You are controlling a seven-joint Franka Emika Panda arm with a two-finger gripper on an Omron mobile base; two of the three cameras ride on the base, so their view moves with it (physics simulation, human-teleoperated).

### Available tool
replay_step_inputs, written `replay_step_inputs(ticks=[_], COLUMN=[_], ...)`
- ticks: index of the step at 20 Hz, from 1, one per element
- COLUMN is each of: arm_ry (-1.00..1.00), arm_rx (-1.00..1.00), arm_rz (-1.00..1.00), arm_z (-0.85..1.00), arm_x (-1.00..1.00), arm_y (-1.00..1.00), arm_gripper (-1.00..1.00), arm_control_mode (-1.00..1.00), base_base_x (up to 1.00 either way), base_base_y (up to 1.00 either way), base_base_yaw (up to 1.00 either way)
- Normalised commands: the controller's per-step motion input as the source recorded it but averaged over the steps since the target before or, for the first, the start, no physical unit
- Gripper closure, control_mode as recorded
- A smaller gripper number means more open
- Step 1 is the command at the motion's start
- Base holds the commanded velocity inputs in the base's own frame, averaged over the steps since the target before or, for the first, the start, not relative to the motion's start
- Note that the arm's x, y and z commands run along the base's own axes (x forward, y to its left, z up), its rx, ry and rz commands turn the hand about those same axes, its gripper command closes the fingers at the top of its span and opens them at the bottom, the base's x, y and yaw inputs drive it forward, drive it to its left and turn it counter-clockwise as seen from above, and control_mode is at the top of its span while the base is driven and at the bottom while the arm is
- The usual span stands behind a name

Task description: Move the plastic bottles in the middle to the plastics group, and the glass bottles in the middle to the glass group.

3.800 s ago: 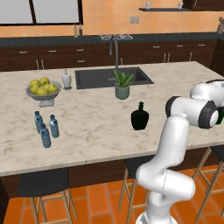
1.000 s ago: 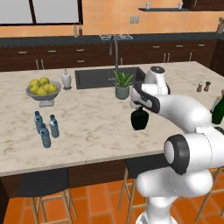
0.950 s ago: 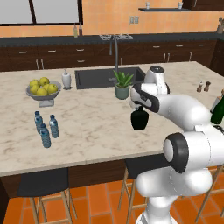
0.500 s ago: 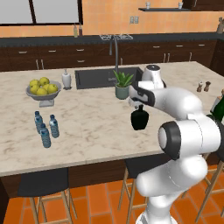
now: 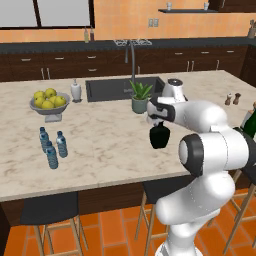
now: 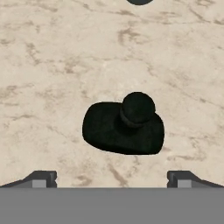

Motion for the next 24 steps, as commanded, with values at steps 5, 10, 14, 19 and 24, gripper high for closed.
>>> replay_step_inputs(ticks=[5, 10, 14, 19, 24], arm_ry=[-0.08, 0.00, 0.00, 0.00, 0.00], arm_rx=[0.00, 0.00, 0.00, 0.00, 0.00], arm_rz=[0.00, 0.00, 0.00, 0.00, 0.00], arm_z=[-0.21, -0.03, -0.02, -0.02, -0.16], arm_x=[0.11, 0.05, 0.10, 0.31, 0.00], arm_y=[0.00, -0.04, -0.09, 0.00, 0.00], arm_gripper=[-1.00, -1.00, -1.00, -1.00, -1.00], arm_control_mode=[-1.00, -1.00, -1.00, -1.00, -1.00], base_base_x=[0.00, 0.00, 0.00, 0.00, 0.00], base_base_y=[0.00, 0.00, 0.00, 0.00, 0.00], base_base_yaw=[0.00, 0.00, 0.00, 0.00, 0.00])
